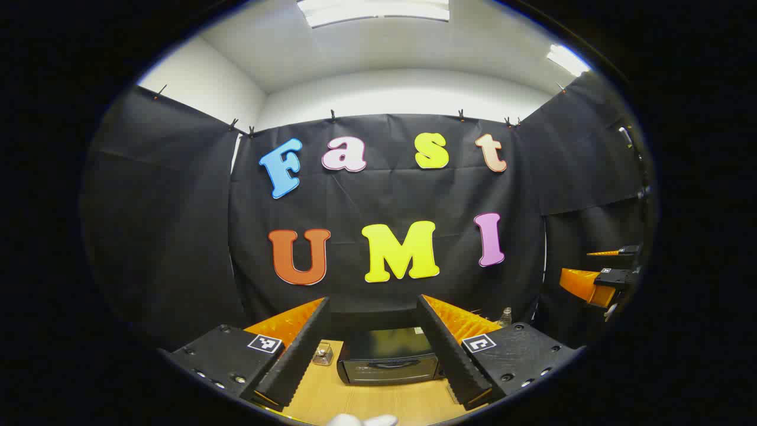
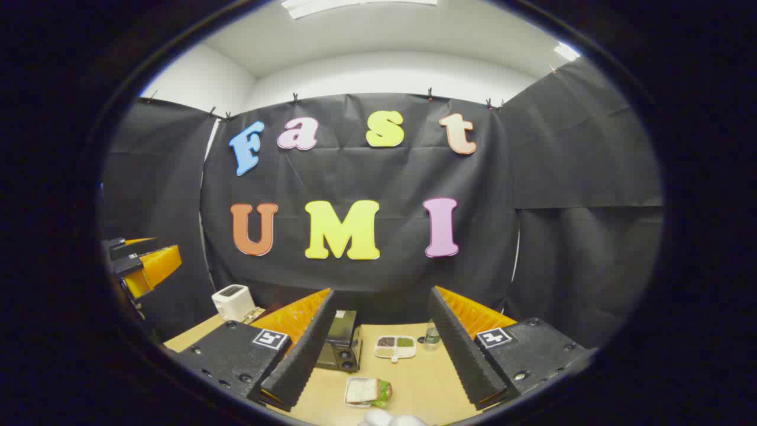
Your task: Open the electric oven with the left hand, put the food in, and close the electric oven.
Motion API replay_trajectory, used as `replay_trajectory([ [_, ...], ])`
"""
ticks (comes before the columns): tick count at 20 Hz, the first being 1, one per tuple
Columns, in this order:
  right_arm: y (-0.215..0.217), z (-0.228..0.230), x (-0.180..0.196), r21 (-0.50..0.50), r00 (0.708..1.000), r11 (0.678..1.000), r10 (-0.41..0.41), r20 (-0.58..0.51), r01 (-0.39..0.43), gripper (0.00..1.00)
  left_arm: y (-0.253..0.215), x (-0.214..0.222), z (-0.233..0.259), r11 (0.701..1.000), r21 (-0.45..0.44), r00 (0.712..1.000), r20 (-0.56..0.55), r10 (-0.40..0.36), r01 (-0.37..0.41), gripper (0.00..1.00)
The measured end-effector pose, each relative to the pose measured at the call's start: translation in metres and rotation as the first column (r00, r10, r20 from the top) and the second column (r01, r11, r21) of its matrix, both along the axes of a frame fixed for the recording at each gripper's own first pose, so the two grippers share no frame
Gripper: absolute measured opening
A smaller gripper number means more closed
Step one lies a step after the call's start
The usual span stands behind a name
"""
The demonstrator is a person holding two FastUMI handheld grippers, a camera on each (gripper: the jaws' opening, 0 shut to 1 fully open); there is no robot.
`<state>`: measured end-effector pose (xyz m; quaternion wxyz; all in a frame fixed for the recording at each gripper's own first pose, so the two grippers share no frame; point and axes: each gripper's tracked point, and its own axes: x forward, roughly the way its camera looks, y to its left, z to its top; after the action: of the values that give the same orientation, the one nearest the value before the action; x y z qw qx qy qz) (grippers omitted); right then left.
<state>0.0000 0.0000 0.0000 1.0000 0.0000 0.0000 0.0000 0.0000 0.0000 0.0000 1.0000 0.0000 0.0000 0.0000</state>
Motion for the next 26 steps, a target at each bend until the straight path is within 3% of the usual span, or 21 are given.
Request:
replay_trajectory([
  [17, -0.004, 0.004, 0.015, -0.043, 1.0, 0.999, -0.006, 0.019, 0.007, 0.97, 0.013, 0.02, -0.033, 1.0, -0.017, 1.0, -0.029, 0.011, -0.012, 0.96],
  [26, -0.023, 0.003, 0.009, -0.036, 0.998, 0.999, -0.019, 0.056, 0.021, 0.97, -0.009, 0.049, -0.121, 0.999, -0.034, 0.993, -0.11, -0.032, 0.028, 0.96],
])
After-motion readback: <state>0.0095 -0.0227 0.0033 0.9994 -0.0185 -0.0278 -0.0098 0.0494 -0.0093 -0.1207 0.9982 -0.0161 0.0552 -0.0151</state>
